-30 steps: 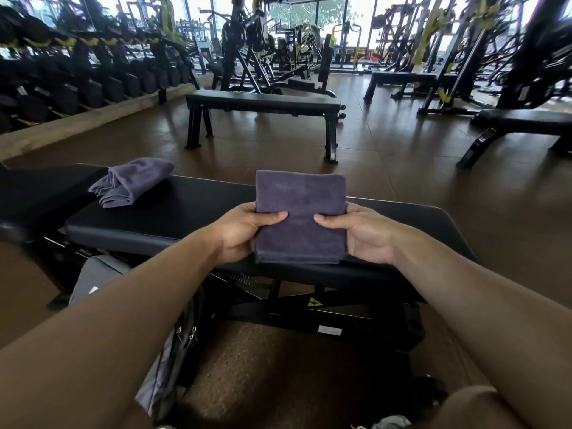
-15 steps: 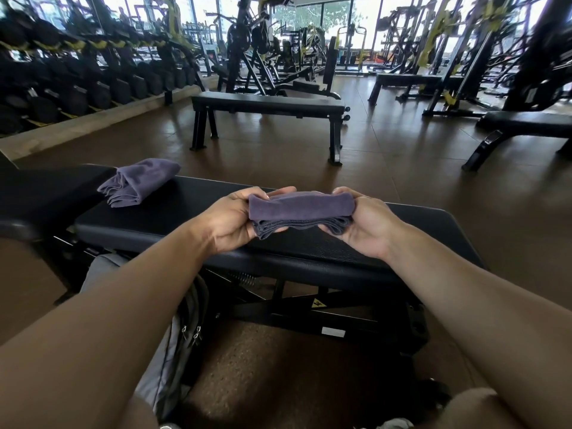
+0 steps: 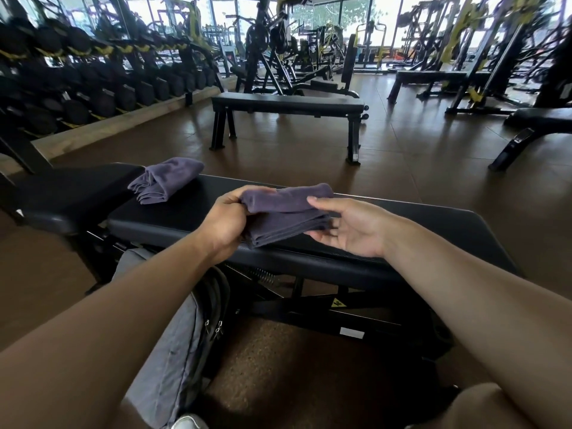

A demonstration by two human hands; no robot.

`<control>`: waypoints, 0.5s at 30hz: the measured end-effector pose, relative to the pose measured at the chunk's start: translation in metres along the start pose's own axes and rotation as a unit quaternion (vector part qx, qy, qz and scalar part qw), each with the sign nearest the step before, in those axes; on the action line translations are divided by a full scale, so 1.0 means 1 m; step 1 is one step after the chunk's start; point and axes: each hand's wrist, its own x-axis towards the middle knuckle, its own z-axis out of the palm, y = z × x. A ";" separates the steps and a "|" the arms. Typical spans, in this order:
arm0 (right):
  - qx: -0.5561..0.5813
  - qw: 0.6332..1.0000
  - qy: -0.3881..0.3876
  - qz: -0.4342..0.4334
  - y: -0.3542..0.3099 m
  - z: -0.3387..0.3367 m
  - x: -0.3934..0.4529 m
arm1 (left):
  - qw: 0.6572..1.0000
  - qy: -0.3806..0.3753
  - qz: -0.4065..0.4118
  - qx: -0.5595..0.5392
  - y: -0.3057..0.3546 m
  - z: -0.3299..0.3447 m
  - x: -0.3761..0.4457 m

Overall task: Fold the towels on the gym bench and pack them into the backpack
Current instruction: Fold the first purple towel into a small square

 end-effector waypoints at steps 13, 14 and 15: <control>0.023 0.992 0.030 -0.123 0.000 0.017 0.009 | 0.932 -0.297 -0.205 -0.045 0.000 -0.026 -0.013; 0.011 0.990 0.025 -0.139 0.001 0.021 0.009 | 0.944 -0.262 -0.198 -0.019 0.001 -0.017 -0.016; -0.011 0.988 0.023 -0.154 0.003 0.024 0.009 | 0.957 -0.227 -0.181 -0.004 0.000 -0.010 -0.018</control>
